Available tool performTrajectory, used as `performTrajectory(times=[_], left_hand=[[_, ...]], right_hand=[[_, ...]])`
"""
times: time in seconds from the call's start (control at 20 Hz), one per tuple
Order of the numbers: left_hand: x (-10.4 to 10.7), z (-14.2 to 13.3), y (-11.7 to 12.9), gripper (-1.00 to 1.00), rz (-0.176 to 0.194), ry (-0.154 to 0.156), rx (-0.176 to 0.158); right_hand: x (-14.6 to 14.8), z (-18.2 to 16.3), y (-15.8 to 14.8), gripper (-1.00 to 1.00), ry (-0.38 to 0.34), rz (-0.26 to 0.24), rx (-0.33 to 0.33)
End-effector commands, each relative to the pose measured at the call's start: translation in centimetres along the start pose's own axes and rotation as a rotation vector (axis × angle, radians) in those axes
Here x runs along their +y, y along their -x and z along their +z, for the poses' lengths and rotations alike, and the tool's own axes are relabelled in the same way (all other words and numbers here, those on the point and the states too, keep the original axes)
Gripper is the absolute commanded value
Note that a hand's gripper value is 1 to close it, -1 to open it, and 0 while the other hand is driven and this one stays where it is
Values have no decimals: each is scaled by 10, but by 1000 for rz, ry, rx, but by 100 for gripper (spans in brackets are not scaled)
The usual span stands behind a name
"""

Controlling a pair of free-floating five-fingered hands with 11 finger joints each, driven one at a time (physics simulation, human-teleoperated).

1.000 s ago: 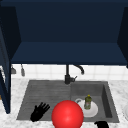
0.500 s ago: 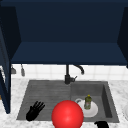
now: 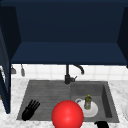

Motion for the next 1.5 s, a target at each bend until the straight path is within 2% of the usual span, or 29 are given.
performTrajectory(times=[0.0,0.75,1.2,1.45], left_hand=[[-4,10,-8,-100,86,-117,84],[-25,36,-23,-100,219,-146,113],[-35,41,-24,-100,305,-172,98],[-40,39,-21,-100,364,-173,87]], right_hand=[[0,0,0,0,0,0,0],[0,0,0,0,0,0,0],[0,0,0,0,0,0,0],[0,0,0,0,0,0,0]])
